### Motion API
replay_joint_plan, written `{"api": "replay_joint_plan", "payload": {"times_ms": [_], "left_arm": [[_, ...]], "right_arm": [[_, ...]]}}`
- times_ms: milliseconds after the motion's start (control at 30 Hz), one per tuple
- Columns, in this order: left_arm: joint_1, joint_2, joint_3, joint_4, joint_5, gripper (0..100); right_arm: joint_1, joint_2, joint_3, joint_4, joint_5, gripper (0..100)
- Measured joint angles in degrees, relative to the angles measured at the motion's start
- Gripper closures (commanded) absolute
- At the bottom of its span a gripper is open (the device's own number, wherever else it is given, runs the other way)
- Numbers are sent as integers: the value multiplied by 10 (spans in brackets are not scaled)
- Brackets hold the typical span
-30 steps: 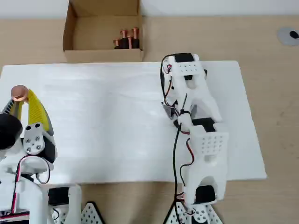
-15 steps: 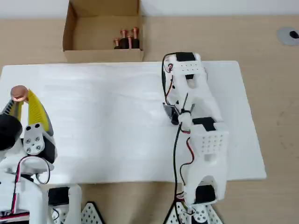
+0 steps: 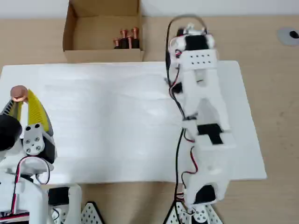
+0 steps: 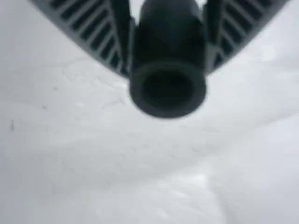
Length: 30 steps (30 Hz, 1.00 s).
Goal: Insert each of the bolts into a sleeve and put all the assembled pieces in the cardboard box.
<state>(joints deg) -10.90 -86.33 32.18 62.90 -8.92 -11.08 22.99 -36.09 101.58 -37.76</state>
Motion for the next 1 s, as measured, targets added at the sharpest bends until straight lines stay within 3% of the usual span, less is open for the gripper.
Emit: {"api": "replay_joint_plan", "payload": {"times_ms": [200,433,667,800,1000], "left_arm": [[0,0,0,0,0,994],[0,0,0,0,1,994],[0,0,0,-64,105,994],[0,0,0,-91,129,994],[-1,0,0,-95,134,994]], "right_arm": [[-40,-151,-97,1,68,989],[-222,-353,-158,1,213,989],[-305,-446,-160,1,273,989],[-334,-504,-96,2,297,989],[-421,-642,153,-5,301,989]]}}
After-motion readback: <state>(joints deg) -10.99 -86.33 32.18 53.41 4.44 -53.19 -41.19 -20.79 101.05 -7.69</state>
